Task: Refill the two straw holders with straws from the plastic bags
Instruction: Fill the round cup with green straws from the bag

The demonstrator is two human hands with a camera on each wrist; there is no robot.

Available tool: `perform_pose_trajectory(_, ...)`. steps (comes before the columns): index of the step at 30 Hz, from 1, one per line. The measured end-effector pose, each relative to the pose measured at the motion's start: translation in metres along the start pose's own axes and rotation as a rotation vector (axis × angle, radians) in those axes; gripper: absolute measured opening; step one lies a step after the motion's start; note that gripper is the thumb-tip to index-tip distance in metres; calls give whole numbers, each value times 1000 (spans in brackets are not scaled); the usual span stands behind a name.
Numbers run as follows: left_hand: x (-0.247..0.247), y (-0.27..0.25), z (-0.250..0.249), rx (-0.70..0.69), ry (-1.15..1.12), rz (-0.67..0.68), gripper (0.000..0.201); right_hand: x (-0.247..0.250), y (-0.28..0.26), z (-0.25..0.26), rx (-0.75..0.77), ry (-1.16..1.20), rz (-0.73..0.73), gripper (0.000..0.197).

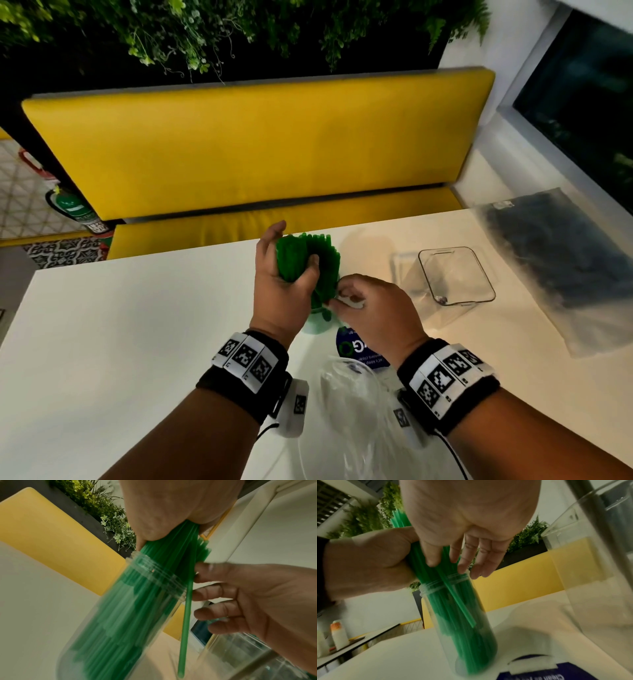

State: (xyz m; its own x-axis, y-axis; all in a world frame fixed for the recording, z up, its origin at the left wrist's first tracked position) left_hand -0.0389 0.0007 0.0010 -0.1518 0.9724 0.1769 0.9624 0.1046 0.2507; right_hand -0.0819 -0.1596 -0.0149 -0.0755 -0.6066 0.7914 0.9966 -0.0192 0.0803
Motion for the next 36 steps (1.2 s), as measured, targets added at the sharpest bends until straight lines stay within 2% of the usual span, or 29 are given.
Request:
perform_pose_trajectory(3,-1,-1,9,67,-19,0,56,-7,-10,-4,-26,-11,51,32)
perform_pose_trajectory(5,-4,-3,14,84,21,31,68,-11,-18,-7,-58,-16,83,35)
perform_pose_trajectory(9,-8,-8,12,-19,48,90,81,-15,-20,-5,-43,-25,63,47)
perform_pose_trajectory(12,-2,-6,6,-86,75,80,88,-12,-14,0,11,-67,22,42)
perform_pose_trajectory(14,3,-3,-2,-157,115,62,83,-10,-8,2,29,-88,8,40)
perform_pose_trajectory(17,4,7,-19,-325,257,69,62,-9,-1,2,33,-129,46,34)
perform_pose_trajectory(19,-5,13,-18,-428,468,188,45,-10,3,0,35,-166,63,27)
perform_pose_trajectory(22,-13,16,-9,-494,688,370,38,-8,9,-1,30,-223,87,22)
perform_pose_trajectory(25,-7,19,-18,-456,843,331,44,-3,14,-1,36,-271,145,24)
perform_pose_trajectory(29,-11,17,-21,-395,1023,483,56,4,17,1,50,-277,173,24)
perform_pose_trajectory(30,-6,18,-24,-395,978,457,56,5,18,0,45,-283,187,24)
perform_pose_trajectory(31,3,16,-30,-414,875,368,53,5,19,-1,40,-287,208,25)
perform_pose_trajectory(33,26,2,-39,-426,588,104,37,5,22,-3,32,-294,243,27)
perform_pose_trajectory(34,32,-12,-35,-315,471,56,28,5,22,-4,37,-295,243,27)
perform_pose_trajectory(35,30,-28,-26,-126,411,99,27,5,22,-4,49,-288,228,26)
perform_pose_trajectory(36,22,-45,-13,96,397,210,31,6,22,-3,58,-271,207,25)
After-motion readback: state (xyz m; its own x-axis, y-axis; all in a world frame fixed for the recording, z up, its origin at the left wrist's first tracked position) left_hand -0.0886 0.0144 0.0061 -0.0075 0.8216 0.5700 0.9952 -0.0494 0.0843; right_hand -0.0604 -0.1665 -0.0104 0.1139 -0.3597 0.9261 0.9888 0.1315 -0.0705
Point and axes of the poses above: each hand's wrist, its own y-axis towards the middle knuckle, its own x-axis out of the back of the hand, z = x × y, the point moved 3 cm from there along y, towards the middle knuckle
